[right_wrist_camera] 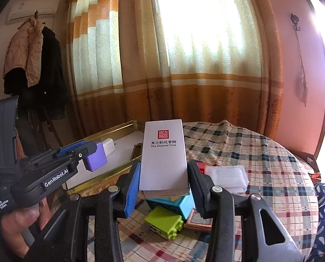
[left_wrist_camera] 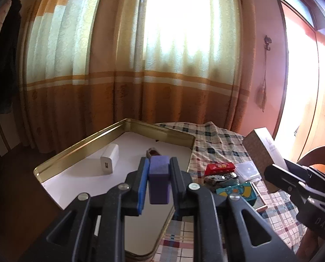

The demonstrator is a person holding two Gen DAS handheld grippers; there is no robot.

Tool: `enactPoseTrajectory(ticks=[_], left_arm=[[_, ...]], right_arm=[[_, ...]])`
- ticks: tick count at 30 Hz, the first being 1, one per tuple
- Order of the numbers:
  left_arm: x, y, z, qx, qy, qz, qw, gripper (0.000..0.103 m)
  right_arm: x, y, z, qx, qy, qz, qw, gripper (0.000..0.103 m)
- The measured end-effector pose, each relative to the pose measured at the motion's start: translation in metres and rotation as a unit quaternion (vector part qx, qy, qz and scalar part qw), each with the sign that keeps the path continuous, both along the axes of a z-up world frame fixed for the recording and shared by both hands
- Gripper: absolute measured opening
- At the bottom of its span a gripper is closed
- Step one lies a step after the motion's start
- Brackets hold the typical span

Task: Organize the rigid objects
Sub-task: 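Lift the purple block with the left tool while the right tool lifts the white box, then carry the purple block and white box over the gold tin with both tools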

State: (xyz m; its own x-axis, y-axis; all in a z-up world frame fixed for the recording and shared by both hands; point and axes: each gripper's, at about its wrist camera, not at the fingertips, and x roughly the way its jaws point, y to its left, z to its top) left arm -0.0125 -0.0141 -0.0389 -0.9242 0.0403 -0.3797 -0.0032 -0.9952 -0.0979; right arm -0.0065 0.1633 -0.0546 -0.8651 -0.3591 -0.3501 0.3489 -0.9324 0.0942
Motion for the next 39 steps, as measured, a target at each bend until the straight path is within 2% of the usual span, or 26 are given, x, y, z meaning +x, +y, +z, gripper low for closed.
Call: enactPoseTrajectory(ticks=[18,39], left_arm=[[-0.008,-0.015,0.000,0.010,0.000,0.013,0.9999,0.018],[-0.018,-0.030,-0.004,0.021,-0.024,0.024,0.9992,0.018]], right_arm=[[-0.010,-0.033,-0.003,-0.009,-0.012,0.015,1.000,0.045],[-0.025,-0.060,-0.006,-0.005,-0.033,0.038,0.999,0.045]])
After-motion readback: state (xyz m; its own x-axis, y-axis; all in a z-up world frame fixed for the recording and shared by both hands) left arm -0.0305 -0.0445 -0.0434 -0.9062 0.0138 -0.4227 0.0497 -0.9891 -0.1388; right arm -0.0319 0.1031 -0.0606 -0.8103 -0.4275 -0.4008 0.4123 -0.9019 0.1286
